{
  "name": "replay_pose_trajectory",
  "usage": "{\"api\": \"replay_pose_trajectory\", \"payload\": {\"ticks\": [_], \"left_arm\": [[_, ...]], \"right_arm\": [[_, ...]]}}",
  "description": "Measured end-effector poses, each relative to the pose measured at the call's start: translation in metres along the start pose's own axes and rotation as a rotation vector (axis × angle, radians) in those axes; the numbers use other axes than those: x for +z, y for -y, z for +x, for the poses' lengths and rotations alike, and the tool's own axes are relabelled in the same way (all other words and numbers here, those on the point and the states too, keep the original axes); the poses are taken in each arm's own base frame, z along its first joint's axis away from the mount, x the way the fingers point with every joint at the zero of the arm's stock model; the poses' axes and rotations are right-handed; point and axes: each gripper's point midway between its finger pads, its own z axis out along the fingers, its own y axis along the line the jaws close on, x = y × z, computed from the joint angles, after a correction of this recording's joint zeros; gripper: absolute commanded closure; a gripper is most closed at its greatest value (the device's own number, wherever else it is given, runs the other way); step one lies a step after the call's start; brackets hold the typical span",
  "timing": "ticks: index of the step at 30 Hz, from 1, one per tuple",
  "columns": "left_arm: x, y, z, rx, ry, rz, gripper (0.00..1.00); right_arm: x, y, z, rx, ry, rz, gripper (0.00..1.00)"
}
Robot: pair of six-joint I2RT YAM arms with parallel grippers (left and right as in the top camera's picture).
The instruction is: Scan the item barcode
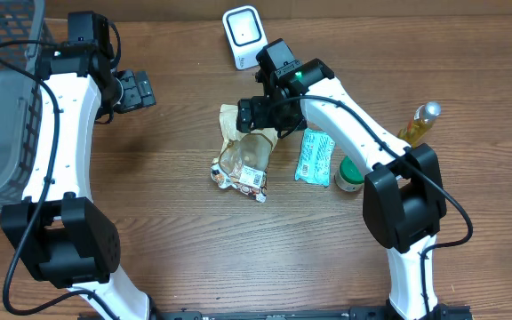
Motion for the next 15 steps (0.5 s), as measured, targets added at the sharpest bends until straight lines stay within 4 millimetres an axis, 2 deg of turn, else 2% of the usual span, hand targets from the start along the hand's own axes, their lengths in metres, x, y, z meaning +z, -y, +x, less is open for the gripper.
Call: {"api": "replay_pose_trajectory", "payload": {"ticks": [7,10,12,13,15], "left_arm": [[0.0,0.001,-0.002,-0.001,0.009,0.003,0.0],[0.0,0.009,-0.008,-0.019,0.029,0.047,0.0],[-0.002,0.023,0.0,-0.045,-0.012,0.131,0.0],[-0.003,0.03,0.006,-0.053,-0.041,0.172,0.17],[-0.007,0.047,0.014,-0.073,-0.09,0.274,0.59]], "right_arm": [[0.0,0.0,0.0,0.0,0.0,0.0,0.0],[0.0,0.0,0.0,0.0,0.001,0.0,0.0],[0.0,0.0,0.0,0.0,0.001,-0.001,0.0],[0.0,0.0,0.0,0.0,-0.001,-0.002,0.0],[0.0,-0.002,0.001,0.001,-0.007,-0.013,0.0]]}}
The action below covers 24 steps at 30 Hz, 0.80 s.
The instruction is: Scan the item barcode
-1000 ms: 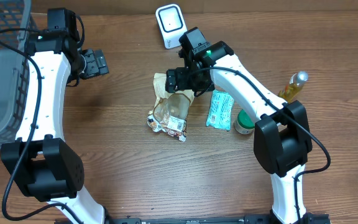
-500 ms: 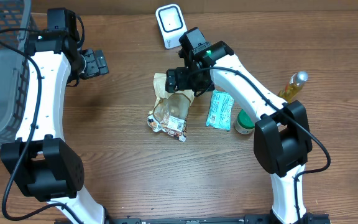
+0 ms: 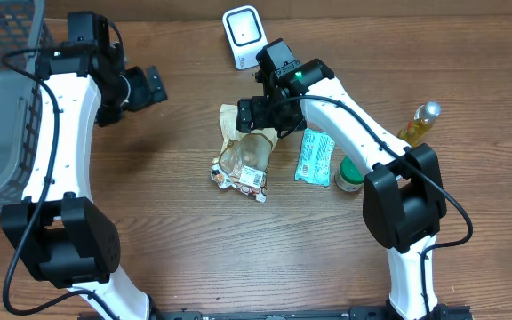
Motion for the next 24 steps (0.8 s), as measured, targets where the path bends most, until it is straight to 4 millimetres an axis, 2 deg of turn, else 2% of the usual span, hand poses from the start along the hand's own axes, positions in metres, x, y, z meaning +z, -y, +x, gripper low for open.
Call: {"api": "replay_pose_trajectory", "payload": {"ticks": [1,2,4,6,7,8,9,10,11,12,13,16,18,20,24], "left_arm": [[0.0,0.01,0.007,-0.003,-0.034,0.059,0.8],[-0.001,0.017,0.013,-0.01,-0.063,0.097,0.93],[-0.002,0.025,0.027,-0.018,-0.12,0.13,0.96],[-0.002,0.033,0.042,-0.012,-0.177,0.14,0.89],[-0.001,0.04,0.05,0.0,-0.2,0.139,0.71],[0.0,0.046,0.058,0.016,-0.219,0.137,0.48],[0.001,0.053,0.063,0.037,-0.23,0.136,0.15],[0.003,0.06,0.07,0.061,-0.24,0.125,0.1],[0.005,0.066,0.076,0.084,-0.25,0.117,0.15],[0.006,0.07,0.081,0.101,-0.256,0.111,0.25],[0.009,0.076,0.086,0.127,-0.26,0.098,0.3],[0.014,0.088,0.099,0.172,-0.264,0.059,0.3],[0.021,0.089,0.108,0.168,-0.272,0.028,0.3],[0.032,0.086,0.118,0.166,-0.288,-0.004,0.31],[0.062,0.071,0.153,0.169,-0.356,-0.08,0.36]], "right_arm": [[0.0,0.0,0.001,0.001,-0.004,-0.002,0.0],[0.0,-0.001,0.002,0.005,-0.01,-0.005,0.0],[0.0,0.0,0.003,0.009,-0.017,-0.007,0.0],[-0.001,0.003,0.002,0.019,-0.017,-0.009,0.0],[-0.002,0.008,0.0,0.044,-0.015,-0.009,0.0],[-0.004,0.012,-0.002,0.061,-0.013,-0.009,0.0],[-0.005,0.018,-0.005,0.084,-0.01,-0.01,0.0],[-0.007,0.025,-0.008,0.108,-0.008,-0.018,0.0],[-0.009,0.03,-0.01,0.126,-0.006,-0.021,0.0],[-0.011,0.036,-0.012,0.145,-0.004,-0.024,0.0],[-0.013,0.044,-0.015,0.168,-0.001,-0.025,0.0],[-0.019,0.063,-0.021,0.213,0.01,-0.021,0.0],[-0.02,0.067,-0.022,0.219,0.015,-0.014,0.0],[-0.02,0.068,-0.022,0.222,0.017,-0.009,0.0],[-0.02,0.069,-0.023,0.222,0.018,-0.005,0.0]]}}
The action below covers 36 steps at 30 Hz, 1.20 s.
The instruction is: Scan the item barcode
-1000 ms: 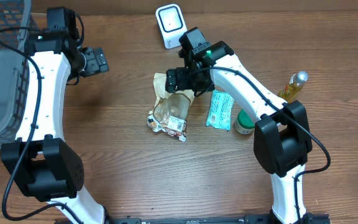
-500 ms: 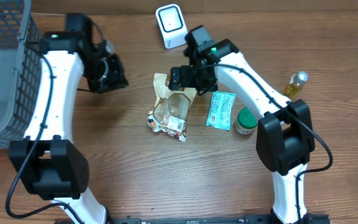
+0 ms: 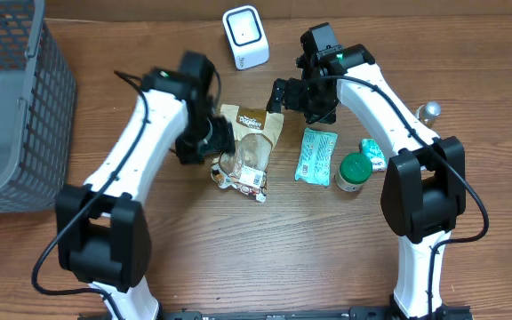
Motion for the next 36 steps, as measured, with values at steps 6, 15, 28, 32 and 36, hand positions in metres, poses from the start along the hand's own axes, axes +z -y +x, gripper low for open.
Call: {"api": "replay_pose_trajectory", "payload": {"ticks": [6,15,28,32,36], "left_arm": [[0.046,-0.018,0.017,-0.097,-0.039,-0.044,0.51],[0.054,-0.024,0.015,-0.141,-0.016,-0.066,0.64],[0.06,-0.031,0.008,-0.14,0.029,-0.091,0.96],[0.059,-0.039,0.004,-0.106,0.051,-0.134,0.96],[0.055,-0.058,-0.001,-0.029,0.07,-0.223,0.96]], "right_arm": [[0.0,0.001,0.0,0.0,0.002,0.004,0.0],[0.0,0.001,0.0,0.0,0.002,0.004,0.0],[0.0,0.001,0.0,0.001,0.001,0.005,0.0],[0.0,0.001,0.0,0.0,0.002,0.004,0.0],[0.0,0.001,0.0,0.0,0.002,0.004,0.0]]}}
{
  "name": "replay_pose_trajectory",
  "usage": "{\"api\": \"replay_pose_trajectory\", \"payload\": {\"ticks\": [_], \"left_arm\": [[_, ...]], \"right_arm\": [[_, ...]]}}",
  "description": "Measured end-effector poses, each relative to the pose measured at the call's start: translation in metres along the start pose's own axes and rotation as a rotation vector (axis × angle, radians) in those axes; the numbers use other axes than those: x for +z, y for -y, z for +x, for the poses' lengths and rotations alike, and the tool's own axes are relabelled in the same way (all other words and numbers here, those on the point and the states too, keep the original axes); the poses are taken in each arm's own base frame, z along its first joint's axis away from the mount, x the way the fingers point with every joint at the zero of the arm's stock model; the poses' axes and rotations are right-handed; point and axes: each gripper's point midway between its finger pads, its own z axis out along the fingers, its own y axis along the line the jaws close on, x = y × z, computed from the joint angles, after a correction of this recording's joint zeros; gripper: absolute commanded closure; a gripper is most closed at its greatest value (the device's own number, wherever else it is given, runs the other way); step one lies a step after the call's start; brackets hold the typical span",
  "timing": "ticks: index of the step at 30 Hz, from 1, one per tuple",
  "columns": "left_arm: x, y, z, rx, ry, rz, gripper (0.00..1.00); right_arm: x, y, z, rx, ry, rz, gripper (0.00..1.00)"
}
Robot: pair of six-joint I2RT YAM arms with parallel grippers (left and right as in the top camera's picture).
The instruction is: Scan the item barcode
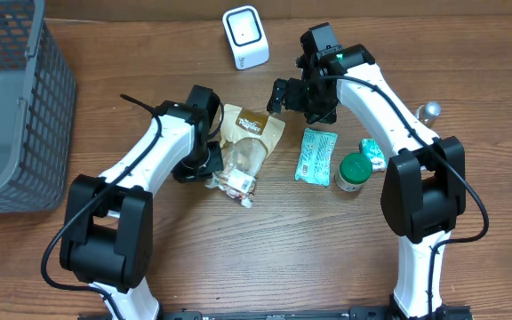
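Observation:
A brown snack bag (249, 140) with a clear window lies at the middle of the table, its crumpled lower end (236, 184) pointing toward the front. My left gripper (206, 164) is down at the bag's lower left edge and touches it; the wrist hides its fingers. Up right of the bag's top, my right gripper (278, 94) hangs apart from it, open and empty. The white barcode scanner (245, 36) stands at the far edge, behind the bag.
A grey wire basket (12, 98) fills the far left. Right of the bag lie a teal packet (315, 156), a green-capped jar (352, 172), a small teal item (374, 153) and a bottle (428, 111).
My left gripper has come down from the bag's upper left side to its lower left edge. The bag's lower end has shifted and turned slightly. The right arm has not moved.
At first my right gripper was at the bag's top while the left hung far off near the basket. By 1.2 s ago the right had drawn back to the upper right and the left had reached the bag's left side; now it sits at the lower edge.

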Motion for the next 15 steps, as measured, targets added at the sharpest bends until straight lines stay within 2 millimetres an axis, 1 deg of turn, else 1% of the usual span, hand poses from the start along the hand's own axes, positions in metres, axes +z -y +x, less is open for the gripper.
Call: {"api": "replay_pose_trajectory", "payload": {"ticks": [2,4,5,6,7,8,9,11,15], "left_arm": [[0.0,-0.012,-0.004,0.022,0.019,-0.055,0.96],[-0.002,-0.029,-0.01,0.041,0.052,-0.15,0.95],[-0.003,-0.036,-0.012,0.048,0.064,-0.185,0.94],[-0.006,-0.046,-0.017,0.054,0.089,-0.248,0.92],[-0.008,-0.053,-0.02,0.057,0.108,-0.287,0.86],[-0.011,-0.06,-0.024,0.06,0.13,-0.336,0.83],[-0.013,-0.065,-0.026,0.062,0.144,-0.364,0.8],[-0.017,-0.072,-0.031,0.069,0.169,-0.414,0.77],[-0.02,-0.077,-0.035,0.077,0.188,-0.447,0.76]], "right_arm": [[0.0,0.0,0.0,0.001,0.0,0.0,0.0],[0.0,0.0,0.0,0.0,0.0,0.0,0.0],[0.0,0.0,0.0,0.0,0.0,0.0,0.0],[0.0,0.0,0.0,0.0,0.0,0.0,0.0],[0.0,0.0,0.0,0.0,0.0,0.0,0.0],[0.0,0.0,0.0,0.0,0.0,0.0,0.0],[0.0,0.0,0.0,0.0,0.0,0.0,0.0],[0.0,0.0,0.0,0.0,0.0,0.0,0.0],[0.0,0.0,0.0,0.0,0.0,0.0,0.0]]}}
